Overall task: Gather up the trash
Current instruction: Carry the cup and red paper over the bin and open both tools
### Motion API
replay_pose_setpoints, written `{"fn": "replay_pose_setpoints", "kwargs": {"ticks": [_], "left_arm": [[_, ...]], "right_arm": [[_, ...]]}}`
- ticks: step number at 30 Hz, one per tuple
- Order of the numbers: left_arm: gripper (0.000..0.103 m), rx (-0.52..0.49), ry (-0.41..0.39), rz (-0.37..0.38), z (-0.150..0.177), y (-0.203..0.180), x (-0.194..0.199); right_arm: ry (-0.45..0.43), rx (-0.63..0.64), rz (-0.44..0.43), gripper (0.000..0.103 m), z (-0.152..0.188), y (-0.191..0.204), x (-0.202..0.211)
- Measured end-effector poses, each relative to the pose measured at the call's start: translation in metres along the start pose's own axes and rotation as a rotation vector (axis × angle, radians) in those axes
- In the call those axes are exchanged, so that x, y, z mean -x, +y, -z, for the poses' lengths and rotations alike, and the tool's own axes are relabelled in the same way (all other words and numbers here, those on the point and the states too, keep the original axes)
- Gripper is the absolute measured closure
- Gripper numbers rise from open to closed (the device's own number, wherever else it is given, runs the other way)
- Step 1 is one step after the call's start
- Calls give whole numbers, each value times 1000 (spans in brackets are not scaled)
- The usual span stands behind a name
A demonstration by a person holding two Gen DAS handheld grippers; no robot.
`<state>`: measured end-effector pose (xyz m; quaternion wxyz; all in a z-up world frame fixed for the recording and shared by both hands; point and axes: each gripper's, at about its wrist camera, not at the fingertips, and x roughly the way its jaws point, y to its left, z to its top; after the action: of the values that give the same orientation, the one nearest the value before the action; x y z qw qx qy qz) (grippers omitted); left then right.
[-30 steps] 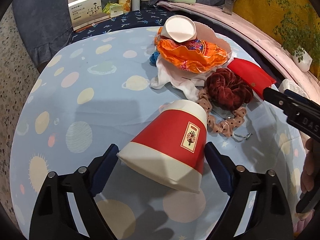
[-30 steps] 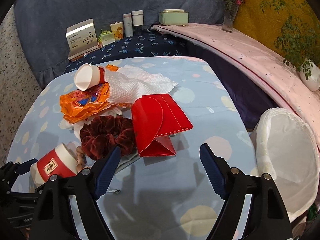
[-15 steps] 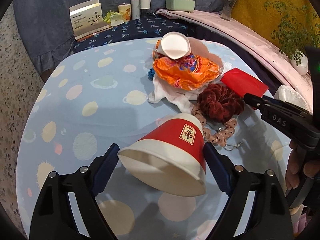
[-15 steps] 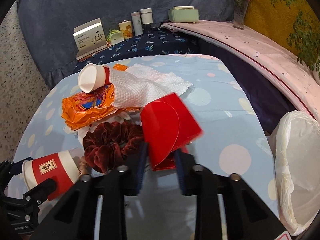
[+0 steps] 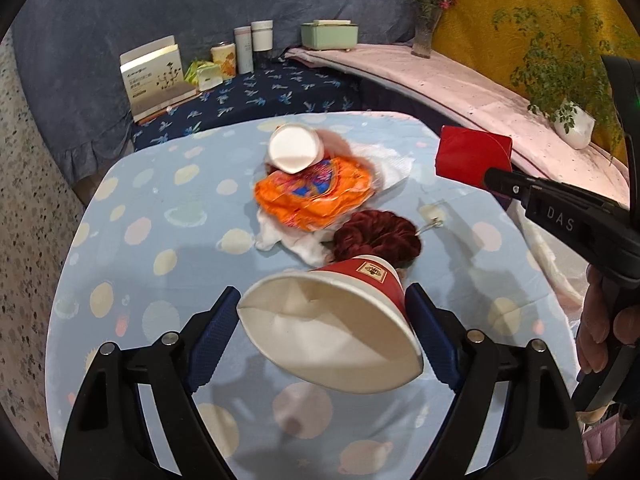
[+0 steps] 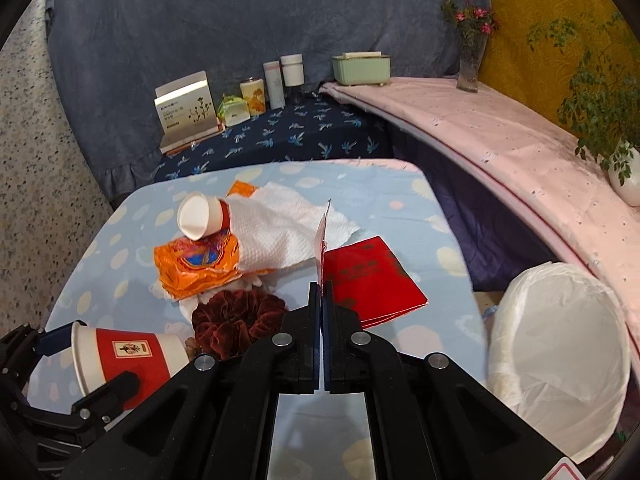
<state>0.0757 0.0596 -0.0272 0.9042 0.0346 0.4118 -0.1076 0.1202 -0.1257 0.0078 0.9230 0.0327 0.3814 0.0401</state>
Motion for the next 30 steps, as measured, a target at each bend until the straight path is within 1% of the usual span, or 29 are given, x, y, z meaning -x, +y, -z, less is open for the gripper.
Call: {"fn": "replay_pose_setpoints", "kwargs": {"ticks": [6,8,10,13,19,22,26,30], "left_arm": [[23,-41,-38,53,-17,-37,13],[23,-53,-48,74,-22,-51,15],[23,-70,-60,95,-27,-67,18],[23,-98,-75,129,-33,-94,19],[23,-148,-85,222,-38,-151,16],[23,-167,-89,256,-40,-177,12],[23,-191,-81,306,-40,-211,6],[23,-212,-85,330,-43,-230,1]], "right_arm": [[-19,-14,64,102,-13,-31,29],[-5,-17,84,102,-15,-44,37],[34,-9,112,102,-14,-60,44],[78,16,183,102,-6,-85,52],[131,-89,278,102,19,-150,59],[143,-118,311,102,29,-169,65],[142,-138,334,102,33,-181,73],[133,-169,359,102,35,-196,78]]}}
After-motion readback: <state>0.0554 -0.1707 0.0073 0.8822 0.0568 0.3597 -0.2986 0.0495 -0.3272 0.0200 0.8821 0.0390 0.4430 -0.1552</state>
